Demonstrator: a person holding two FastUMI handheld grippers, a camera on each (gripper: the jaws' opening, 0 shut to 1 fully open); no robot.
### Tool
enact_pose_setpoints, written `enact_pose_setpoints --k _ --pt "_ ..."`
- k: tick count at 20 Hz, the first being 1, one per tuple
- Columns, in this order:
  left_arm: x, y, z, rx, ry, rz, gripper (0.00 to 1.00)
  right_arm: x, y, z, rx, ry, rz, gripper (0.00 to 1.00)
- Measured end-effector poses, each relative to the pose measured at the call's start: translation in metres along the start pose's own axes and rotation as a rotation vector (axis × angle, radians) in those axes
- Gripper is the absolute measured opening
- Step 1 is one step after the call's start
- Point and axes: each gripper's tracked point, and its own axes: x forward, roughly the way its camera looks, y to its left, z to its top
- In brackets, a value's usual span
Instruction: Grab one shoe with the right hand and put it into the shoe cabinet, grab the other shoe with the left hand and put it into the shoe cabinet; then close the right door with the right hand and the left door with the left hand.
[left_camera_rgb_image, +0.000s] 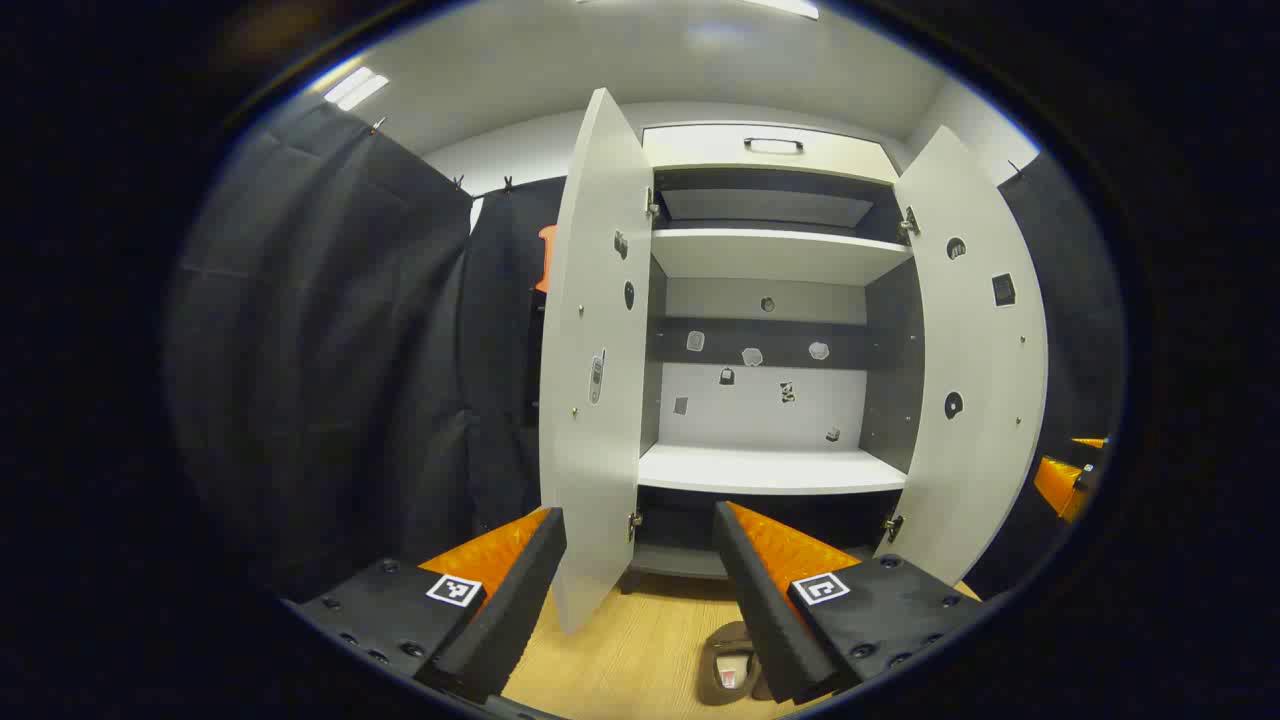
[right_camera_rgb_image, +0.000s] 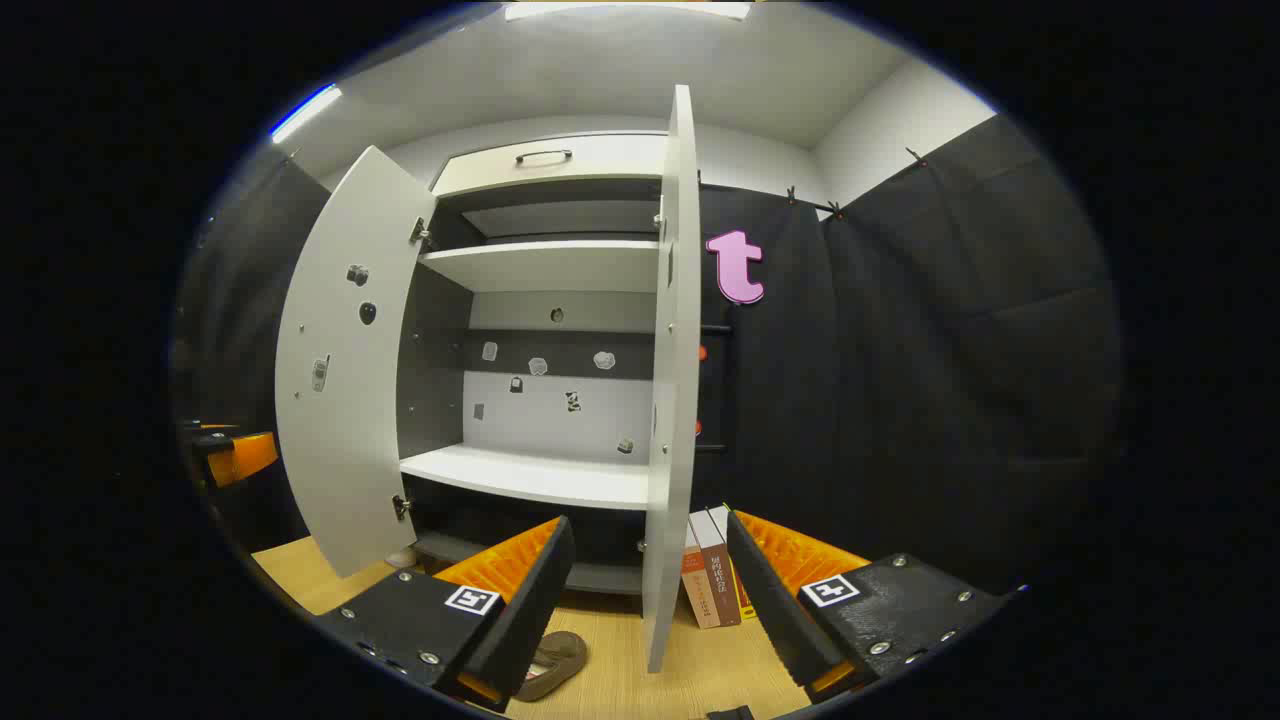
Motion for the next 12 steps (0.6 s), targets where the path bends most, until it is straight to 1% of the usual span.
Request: enact_pose_setpoints --k 1,3,4,5,6,8,9,12 --pt "0.002 -0.001 0.002 -0.008 -0.008 -0.001 0.95 0.001 -0.004 0.002 0.0 -0.004 -0.008 0.94" --pt "0.004 -0.002 0.005 -0.021 -0.012 -0.003 0.95 0.002 -0.006 0.003 -0.01 -0.008 -0.018 0.94" --pt "0.004 0.0 0.005 -0.019 -0.015 -0.001 0.97 0.003 -0.006 0.003 -0.016 -0.007 -0.018 0.94" --pt "0.004 0.003 0.006 -0.013 -0.018 0.005 0.95 0.004 -0.004 0.004 -0.021 -0.008 -0.017 0.94" --pt "0.006 0.006 0.007 -0.008 -0.016 0.009 0.97 0.003 -0.002 0.005 -0.024 -0.008 -0.017 0.94" --pt "0.008 0.009 0.008 -0.006 -0.015 0.013 0.97 0.002 0.002 0.006 -0.025 -0.007 -0.015 0.94" --pt "0.009 0.01 0.009 -0.007 -0.017 0.01 0.94 0.001 0.002 0.007 -0.023 -0.007 -0.022 0.94" --pt "0.011 0.015 0.007 0.005 -0.017 -0.001 0.97 -0.003 0.009 0.007 -0.021 0.0 -0.035 0.94"
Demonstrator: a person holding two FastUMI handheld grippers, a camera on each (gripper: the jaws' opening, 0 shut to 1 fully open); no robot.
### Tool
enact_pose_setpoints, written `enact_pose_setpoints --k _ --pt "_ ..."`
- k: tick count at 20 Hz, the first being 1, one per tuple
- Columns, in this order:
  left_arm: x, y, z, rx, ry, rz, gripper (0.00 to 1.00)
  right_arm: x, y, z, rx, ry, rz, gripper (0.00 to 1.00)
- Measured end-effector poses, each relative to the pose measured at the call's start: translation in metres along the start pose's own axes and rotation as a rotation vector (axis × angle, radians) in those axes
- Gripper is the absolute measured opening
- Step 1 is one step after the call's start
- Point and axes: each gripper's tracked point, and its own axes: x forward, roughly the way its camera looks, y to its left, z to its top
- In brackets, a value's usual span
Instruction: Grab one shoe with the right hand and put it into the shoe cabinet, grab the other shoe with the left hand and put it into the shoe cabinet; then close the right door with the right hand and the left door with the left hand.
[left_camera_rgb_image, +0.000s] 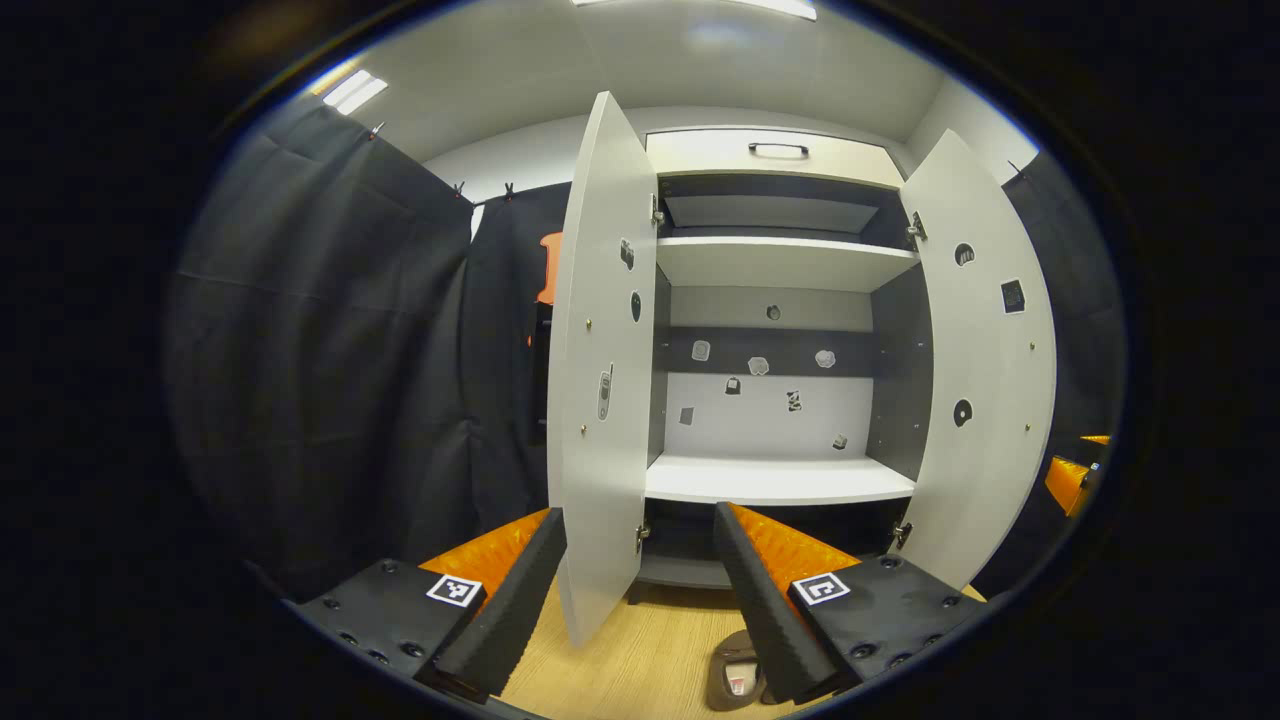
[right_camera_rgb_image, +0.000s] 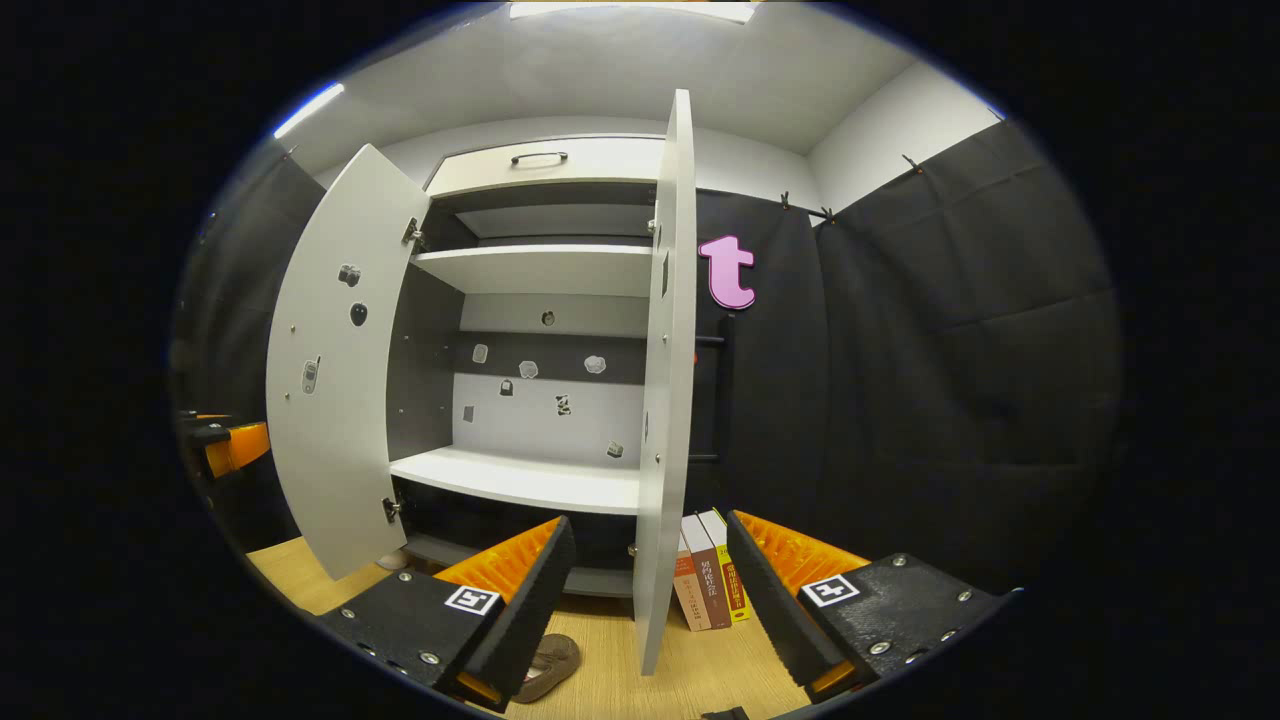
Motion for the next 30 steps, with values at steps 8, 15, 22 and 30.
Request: enact_pose_setpoints --k 8,15,22,30 --pt "0.016 0.03 0.001 -0.006 -0.011 -0.042 0.97 -0.011 0.026 0.005 0.006 0.023 -0.07 0.94" --pt "0.032 0.044 -0.004 0.004 -0.038 -0.104 0.95 -0.012 0.072 -0.045 0.028 0.119 -0.103 0.94" --pt "0.038 0.051 -0.008 -0.02 -0.032 -0.132 0.97 0.011 0.116 -0.189 0.042 0.409 -0.073 0.94" --pt "0.04 0.073 -0.025 -0.01 0.005 -0.086 0.94 0.032 0.131 -0.351 0.045 0.739 -0.06 0.94"
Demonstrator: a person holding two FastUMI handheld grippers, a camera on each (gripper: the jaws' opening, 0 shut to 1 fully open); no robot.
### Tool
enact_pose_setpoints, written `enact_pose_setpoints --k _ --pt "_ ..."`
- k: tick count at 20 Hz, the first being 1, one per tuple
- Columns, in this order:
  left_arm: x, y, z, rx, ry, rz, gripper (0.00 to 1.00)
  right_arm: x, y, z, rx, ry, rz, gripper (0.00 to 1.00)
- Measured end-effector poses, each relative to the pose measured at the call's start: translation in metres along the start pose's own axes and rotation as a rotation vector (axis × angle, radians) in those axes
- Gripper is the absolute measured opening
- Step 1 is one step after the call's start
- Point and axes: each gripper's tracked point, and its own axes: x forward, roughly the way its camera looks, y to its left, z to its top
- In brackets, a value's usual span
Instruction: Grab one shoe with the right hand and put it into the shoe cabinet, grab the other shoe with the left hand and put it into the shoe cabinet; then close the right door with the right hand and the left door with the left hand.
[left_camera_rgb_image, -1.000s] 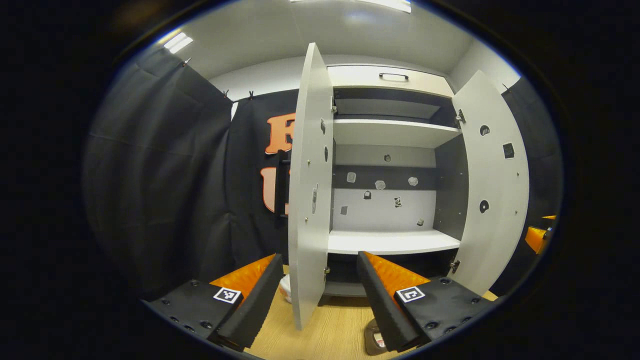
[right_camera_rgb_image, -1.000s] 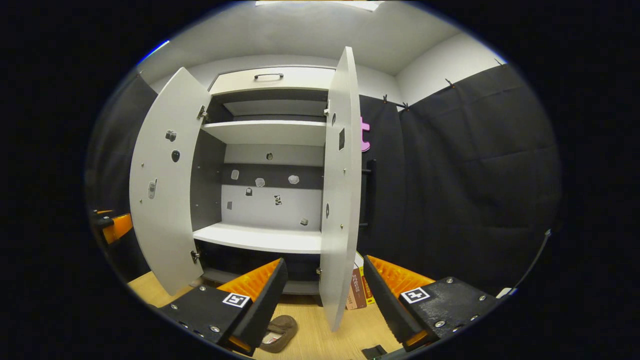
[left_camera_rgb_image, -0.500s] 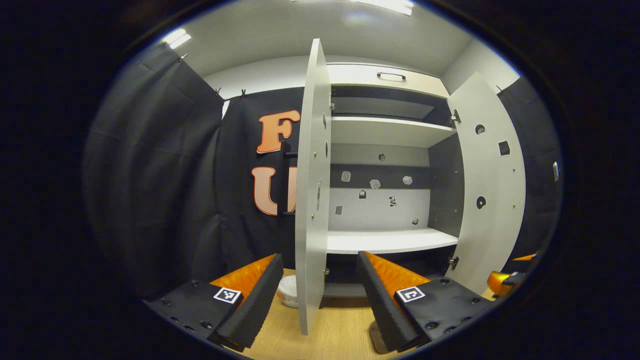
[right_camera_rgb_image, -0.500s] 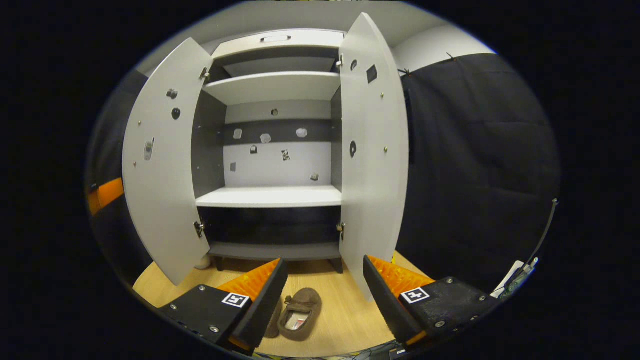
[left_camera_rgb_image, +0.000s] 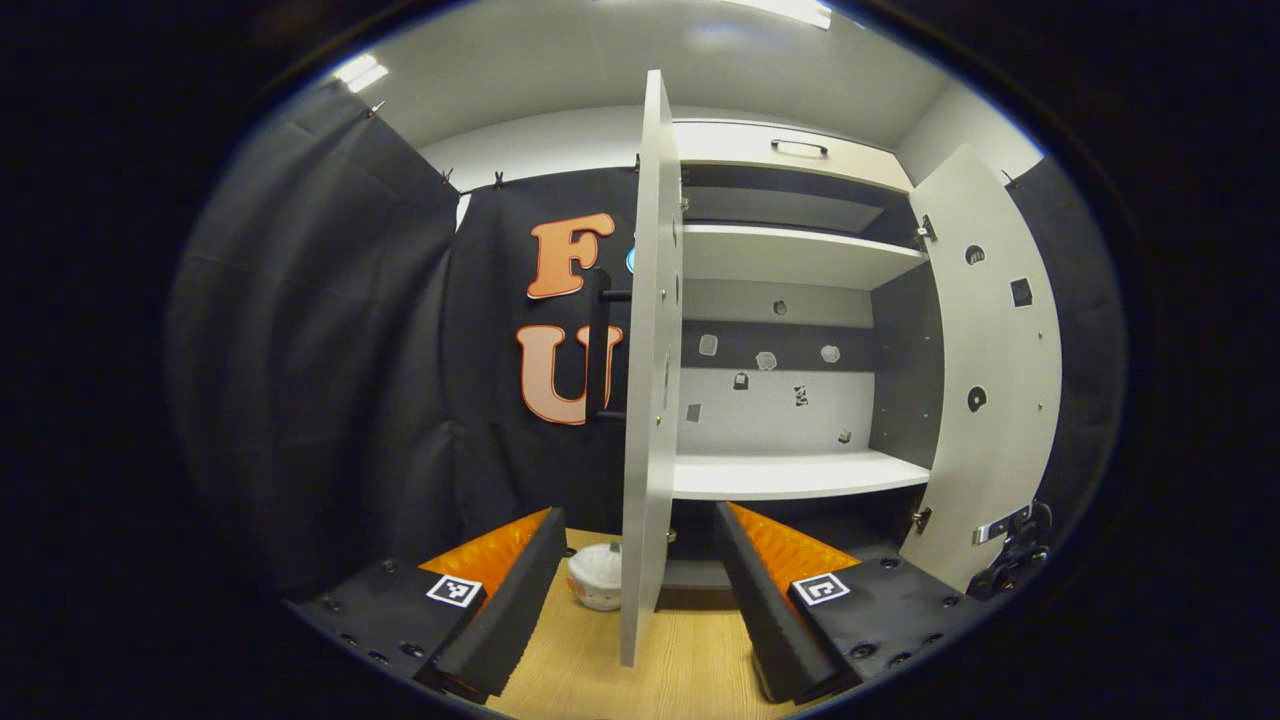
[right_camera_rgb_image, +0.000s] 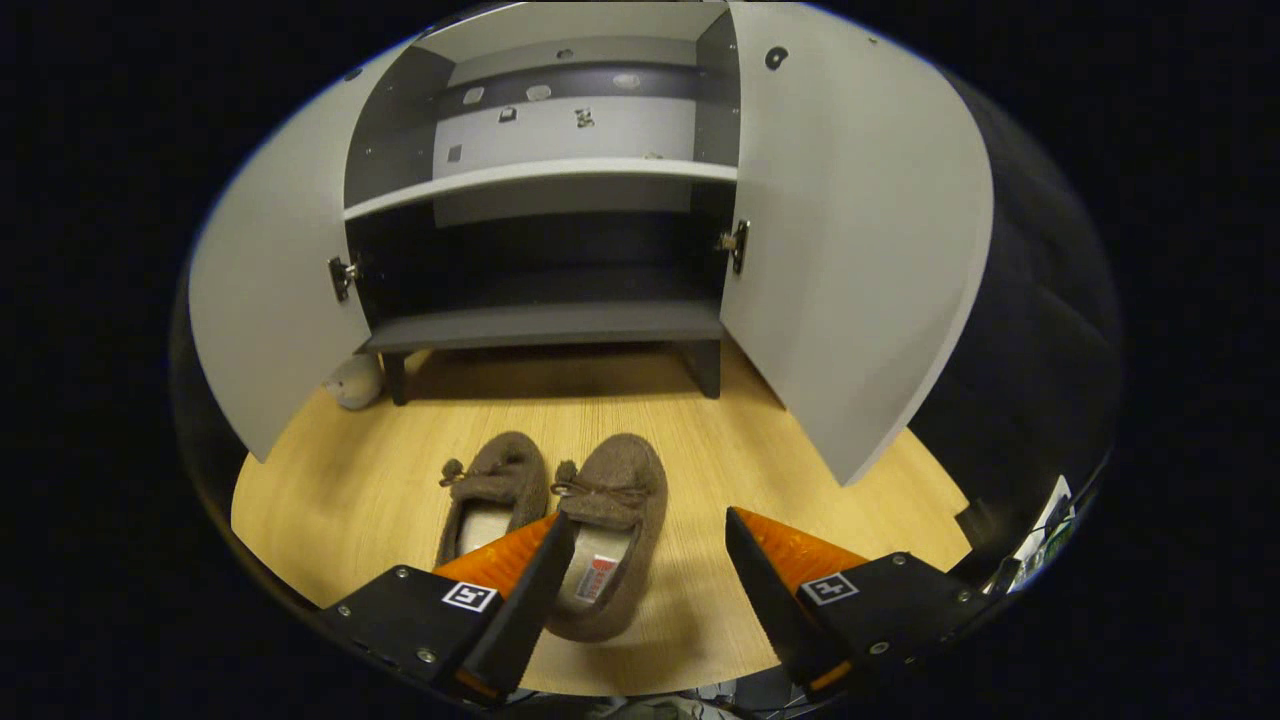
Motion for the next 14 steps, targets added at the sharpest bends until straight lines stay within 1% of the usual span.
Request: enact_pose_setpoints --k 1,2,3,4,5,6,7,8,9,10,11,12,13,14 --pt "0.0 0.003 -0.003 -0.001 0.011 0.004 0.97 0.008 -0.001 -0.01 -0.003 0.029 -0.006 0.94" --pt "0.0 0.004 -0.006 -0.002 0.018 0.007 0.96 0.015 -0.003 -0.017 -0.006 0.053 -0.009 0.94" --pt "-0.001 0.007 -0.008 -0.002 0.023 0.012 0.99 0.023 -0.003 -0.022 0.0 0.073 -0.012 0.91" --pt "0.0 0.009 -0.01 0.0 0.028 0.017 0.99 0.03 -0.002 -0.026 0.009 0.09 -0.009 0.88" --pt "0.0 0.012 -0.011 0.002 0.033 0.023 0.99 0.037 -0.001 -0.031 0.026 0.114 -0.004 0.83" --pt "0.001 0.013 -0.013 0.001 0.038 0.028 0.94 0.043 0.0 -0.037 0.047 0.147 -0.009 0.81" --pt "0.001 0.014 -0.014 0.0 0.041 0.031 0.97 0.048 0.0 -0.043 0.061 0.177 -0.006 0.75" --pt "0.0 0.014 -0.015 0.002 0.043 0.033 0.97 0.052 0.003 -0.049 0.062 0.202 0.002 0.73" --pt "0.0 0.015 -0.016 0.006 0.045 0.035 0.97 0.056 0.006 -0.052 0.063 0.216 0.014 0.64" --pt "0.001 0.014 -0.017 0.01 0.047 0.037 0.97 0.056 0.01 -0.051 0.068 0.221 0.025 0.59" --pt "0.002 0.014 -0.018 0.012 0.05 0.038 0.97 0.056 0.013 -0.05 0.076 0.225 0.028 0.46" --pt "0.003 0.013 -0.021 0.009 0.054 0.037 0.97 0.057 0.008 -0.049 0.065 0.224 0.002 0.37" --pt "0.003 0.011 -0.022 0.005 0.058 0.033 0.97 0.058 0.005 -0.048 0.061 0.223 -0.013 0.19" --pt "0.004 0.008 -0.023 0.001 0.061 0.028 0.97 0.057 0.004 -0.046 0.071 0.226 -0.013 0.12"
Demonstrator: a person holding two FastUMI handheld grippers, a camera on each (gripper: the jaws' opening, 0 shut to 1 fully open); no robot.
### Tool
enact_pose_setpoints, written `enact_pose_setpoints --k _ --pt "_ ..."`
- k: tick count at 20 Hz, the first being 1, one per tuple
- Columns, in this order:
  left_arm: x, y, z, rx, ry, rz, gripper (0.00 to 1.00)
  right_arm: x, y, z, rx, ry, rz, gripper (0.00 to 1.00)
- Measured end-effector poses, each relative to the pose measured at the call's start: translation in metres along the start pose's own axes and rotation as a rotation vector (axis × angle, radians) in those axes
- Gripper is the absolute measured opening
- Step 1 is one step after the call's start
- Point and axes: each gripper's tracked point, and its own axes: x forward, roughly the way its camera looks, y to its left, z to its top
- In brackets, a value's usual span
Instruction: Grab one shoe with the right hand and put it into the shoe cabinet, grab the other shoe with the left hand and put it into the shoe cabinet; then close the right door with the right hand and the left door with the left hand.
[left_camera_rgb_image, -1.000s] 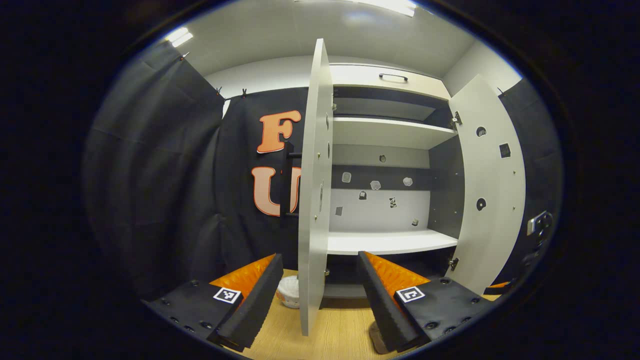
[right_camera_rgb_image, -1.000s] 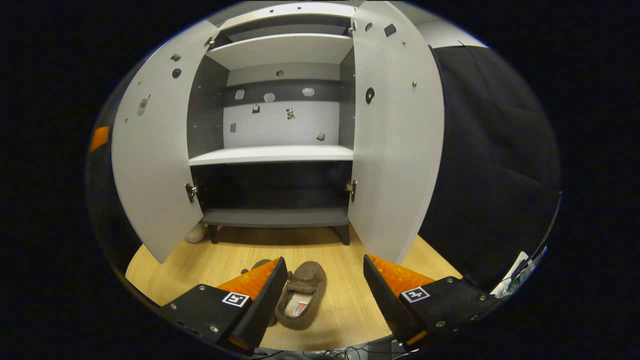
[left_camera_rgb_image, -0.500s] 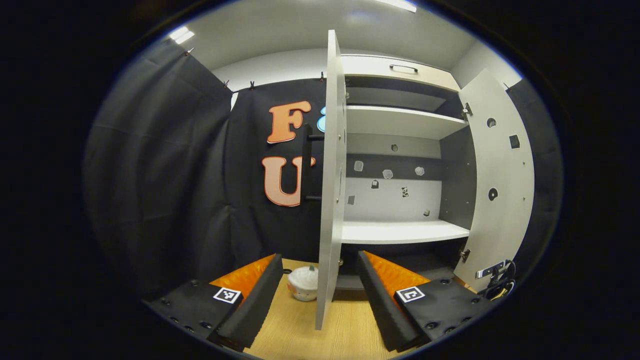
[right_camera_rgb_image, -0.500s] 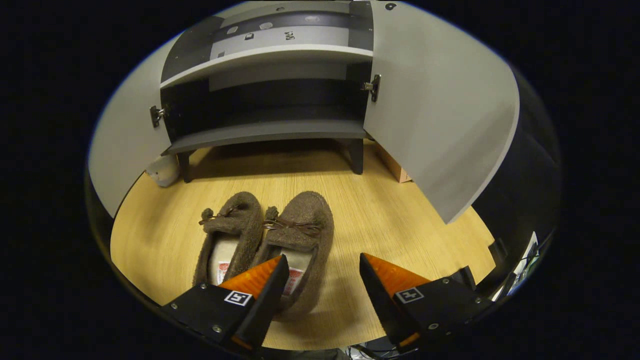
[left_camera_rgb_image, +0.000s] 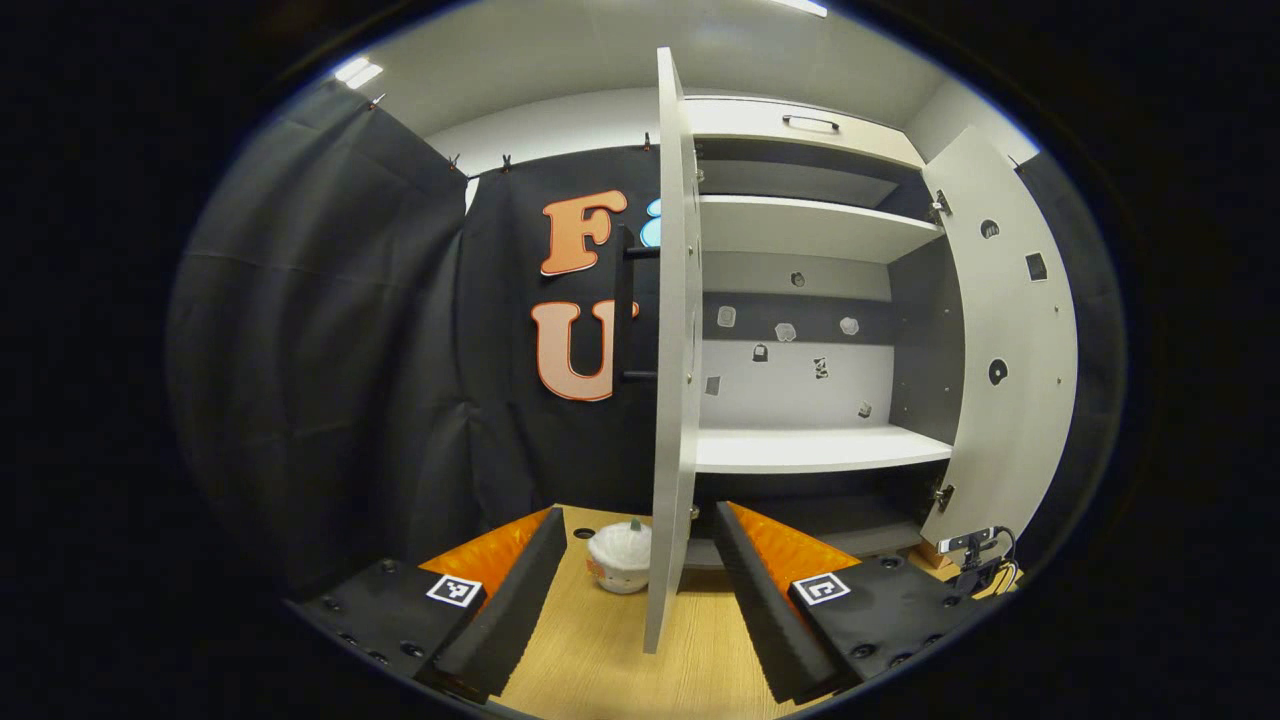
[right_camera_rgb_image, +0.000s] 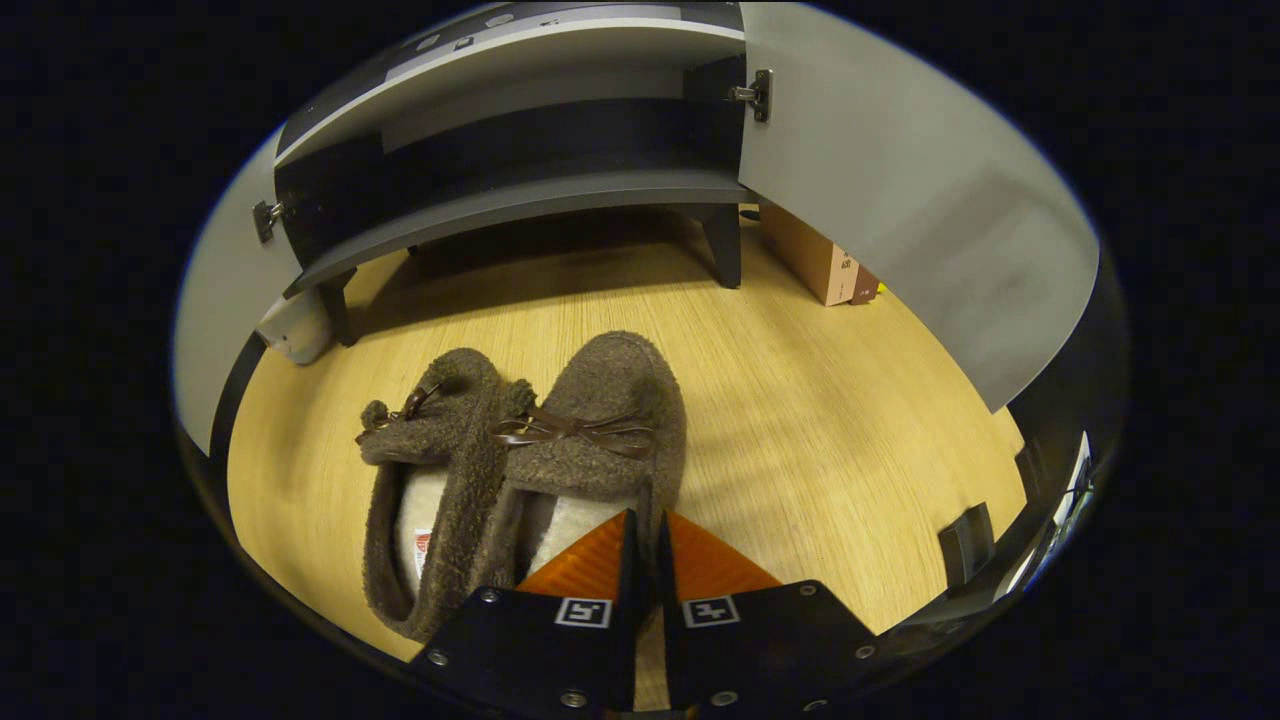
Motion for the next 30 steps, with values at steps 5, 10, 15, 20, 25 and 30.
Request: enact_pose_setpoints --k 5,10,15,20,25,30 --pt "0.005 -0.011 -0.003 0.014 0.002 -0.023 0.95 -0.03 0.002 0.018 0.01 -0.034 -0.012 0.0" --pt "0.011 -0.018 -0.007 -0.01 -0.002 -0.043 0.97 -0.097 0.021 0.075 0.007 -0.145 0.034 0.01" --pt "0.02 -0.02 -0.011 -0.015 -0.006 -0.052 0.97 -0.151 0.043 0.145 0.004 -0.248 0.114 0.01" --pt "0.028 -0.022 -0.013 0.011 -0.019 -0.053 0.97 -0.171 0.061 0.23 0.055 -0.366 0.166 0.0" --pt "0.03 -0.027 -0.021 0.013 -0.002 -0.06 0.97 -0.168 0.074 0.336 0.059 -0.492 0.146 0.0" --pt "0.028 -0.025 -0.026 -0.001 0.012 -0.045 0.97 -0.123 0.09 0.429 0.157 -0.519 0.191 0.0"
